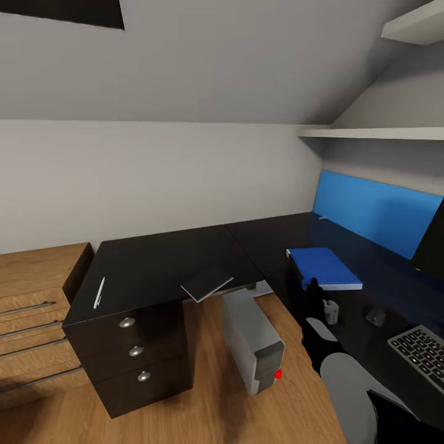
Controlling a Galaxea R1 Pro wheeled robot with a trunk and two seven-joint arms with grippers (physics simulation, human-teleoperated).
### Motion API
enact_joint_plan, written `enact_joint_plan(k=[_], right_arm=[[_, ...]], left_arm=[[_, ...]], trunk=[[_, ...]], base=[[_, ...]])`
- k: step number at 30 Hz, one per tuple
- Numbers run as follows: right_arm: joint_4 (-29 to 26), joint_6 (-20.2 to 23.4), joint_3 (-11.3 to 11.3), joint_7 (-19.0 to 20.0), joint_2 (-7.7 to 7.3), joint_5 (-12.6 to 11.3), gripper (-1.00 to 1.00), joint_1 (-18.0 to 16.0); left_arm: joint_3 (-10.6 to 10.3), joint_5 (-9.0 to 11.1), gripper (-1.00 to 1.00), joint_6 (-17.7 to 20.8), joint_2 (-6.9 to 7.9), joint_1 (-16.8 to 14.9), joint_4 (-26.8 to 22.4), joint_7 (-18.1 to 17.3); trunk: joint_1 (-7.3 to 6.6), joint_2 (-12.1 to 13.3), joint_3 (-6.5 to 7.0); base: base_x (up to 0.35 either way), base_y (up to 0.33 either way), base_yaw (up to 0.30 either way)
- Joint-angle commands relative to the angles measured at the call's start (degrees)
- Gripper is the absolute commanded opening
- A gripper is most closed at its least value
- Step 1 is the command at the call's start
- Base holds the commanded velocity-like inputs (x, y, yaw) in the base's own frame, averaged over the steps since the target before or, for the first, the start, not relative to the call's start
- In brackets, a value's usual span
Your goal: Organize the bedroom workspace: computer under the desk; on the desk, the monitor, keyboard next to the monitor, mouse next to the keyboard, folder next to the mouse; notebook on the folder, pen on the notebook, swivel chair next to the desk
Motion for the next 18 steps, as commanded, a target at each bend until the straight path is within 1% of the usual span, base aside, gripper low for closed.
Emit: enact_joint_plan(k=[1,9,18], right_arm=[[0.05,0.01,-0.06,0.23,0.05,-0.6,-1.0,-0.05],[0.05,0.01,0.01,-3.01,0.1,-0.53,-1.0,-0.05],[0.03,0.01,0.03,-3.85,0.1,-0.51,-1.0,-0.05]], left_arm=[[-0.38,0.36,1.0,-0.15,-0.02,-0.03,0.01,0.22],[-0.35,0.32,1.0,-0.29,-0.06,-0.03,0.0,0.21],[-0.34,0.3,1.0,-0.38,-0.35,-0.03,0.05,0.15]], trunk=[[-0.01,-0.03,-0.06],[-0.01,-0.03,-0.06],[-0.01,-0.03,-0.06]], base=[[0.0,0.0,0.0],[0.0,0.0,0.0],[0.0,0.0,0.0]])
